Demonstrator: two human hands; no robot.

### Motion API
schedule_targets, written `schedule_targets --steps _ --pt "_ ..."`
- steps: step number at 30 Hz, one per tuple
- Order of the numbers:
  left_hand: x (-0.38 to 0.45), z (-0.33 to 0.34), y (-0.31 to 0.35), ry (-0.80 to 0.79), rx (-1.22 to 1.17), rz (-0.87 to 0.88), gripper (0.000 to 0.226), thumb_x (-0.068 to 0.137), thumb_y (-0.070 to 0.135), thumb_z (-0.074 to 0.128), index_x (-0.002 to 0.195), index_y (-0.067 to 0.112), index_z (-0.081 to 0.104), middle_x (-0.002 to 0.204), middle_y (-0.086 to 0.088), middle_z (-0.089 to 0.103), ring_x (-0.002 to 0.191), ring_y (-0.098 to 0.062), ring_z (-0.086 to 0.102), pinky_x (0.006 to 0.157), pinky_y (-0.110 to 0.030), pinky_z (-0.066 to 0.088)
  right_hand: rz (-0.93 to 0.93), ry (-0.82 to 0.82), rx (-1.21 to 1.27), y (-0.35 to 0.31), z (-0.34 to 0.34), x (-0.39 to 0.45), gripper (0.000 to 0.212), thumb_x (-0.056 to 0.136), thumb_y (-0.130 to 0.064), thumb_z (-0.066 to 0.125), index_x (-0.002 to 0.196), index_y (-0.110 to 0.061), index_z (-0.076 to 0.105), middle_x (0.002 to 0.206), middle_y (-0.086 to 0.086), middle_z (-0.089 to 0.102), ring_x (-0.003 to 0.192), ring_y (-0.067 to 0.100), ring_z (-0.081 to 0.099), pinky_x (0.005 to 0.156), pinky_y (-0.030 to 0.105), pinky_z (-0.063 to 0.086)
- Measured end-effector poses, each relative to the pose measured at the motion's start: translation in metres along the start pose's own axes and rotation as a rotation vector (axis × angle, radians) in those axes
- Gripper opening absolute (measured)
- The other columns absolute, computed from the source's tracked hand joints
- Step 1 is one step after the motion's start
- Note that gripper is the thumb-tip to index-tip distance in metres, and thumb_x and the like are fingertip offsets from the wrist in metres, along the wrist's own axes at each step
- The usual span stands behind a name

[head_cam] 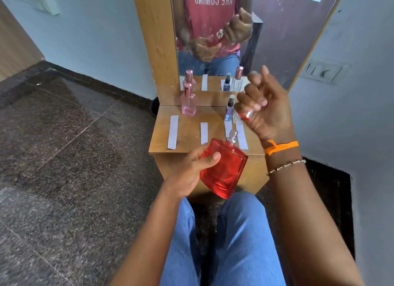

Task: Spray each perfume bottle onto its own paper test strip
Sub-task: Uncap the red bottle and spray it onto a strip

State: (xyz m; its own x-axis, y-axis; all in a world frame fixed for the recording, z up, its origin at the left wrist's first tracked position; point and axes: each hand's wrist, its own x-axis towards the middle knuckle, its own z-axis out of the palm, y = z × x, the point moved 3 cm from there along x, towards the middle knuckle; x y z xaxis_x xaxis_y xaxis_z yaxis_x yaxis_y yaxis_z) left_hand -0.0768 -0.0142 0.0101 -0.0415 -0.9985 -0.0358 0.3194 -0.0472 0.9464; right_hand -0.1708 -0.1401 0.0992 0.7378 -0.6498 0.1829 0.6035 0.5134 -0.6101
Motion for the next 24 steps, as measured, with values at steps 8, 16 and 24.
schedule_targets --steps 8,16,24 --pt "-0.004 -0.023 0.003 0.245 0.097 0.099 0.034 0.076 0.022 0.065 0.110 0.018 0.061 0.102 0.002 0.069 0.100 -0.012 0.063 0.085 -0.023 0.051 -0.109 0.300 -1.067 0.045 -0.057 -0.015 0.031 0.084 0.023 0.040 0.096 -0.006 0.040 0.090 0.013 0.046 0.078 0.019 0.055 0.065 0.027 0.047" --pt "-0.006 -0.044 0.014 0.403 0.036 0.191 0.028 0.078 0.025 0.062 0.105 0.019 0.064 0.101 0.002 0.072 0.099 -0.014 0.065 0.083 -0.024 0.052 -0.260 0.409 -1.290 0.074 -0.074 -0.026 0.039 0.071 0.017 0.065 0.088 -0.011 0.044 0.084 0.015 0.054 0.077 0.018 0.054 0.075 0.019 0.046" --pt "0.002 -0.036 0.013 0.384 0.063 0.160 0.035 0.082 0.027 0.064 0.113 0.013 0.060 0.109 -0.004 0.068 0.106 -0.020 0.062 0.091 -0.034 0.050 -0.420 0.454 -1.262 0.067 -0.055 -0.050 0.025 0.088 -0.010 0.061 0.111 -0.014 0.050 0.109 -0.007 0.055 0.107 0.011 0.055 0.096 0.028 0.044"
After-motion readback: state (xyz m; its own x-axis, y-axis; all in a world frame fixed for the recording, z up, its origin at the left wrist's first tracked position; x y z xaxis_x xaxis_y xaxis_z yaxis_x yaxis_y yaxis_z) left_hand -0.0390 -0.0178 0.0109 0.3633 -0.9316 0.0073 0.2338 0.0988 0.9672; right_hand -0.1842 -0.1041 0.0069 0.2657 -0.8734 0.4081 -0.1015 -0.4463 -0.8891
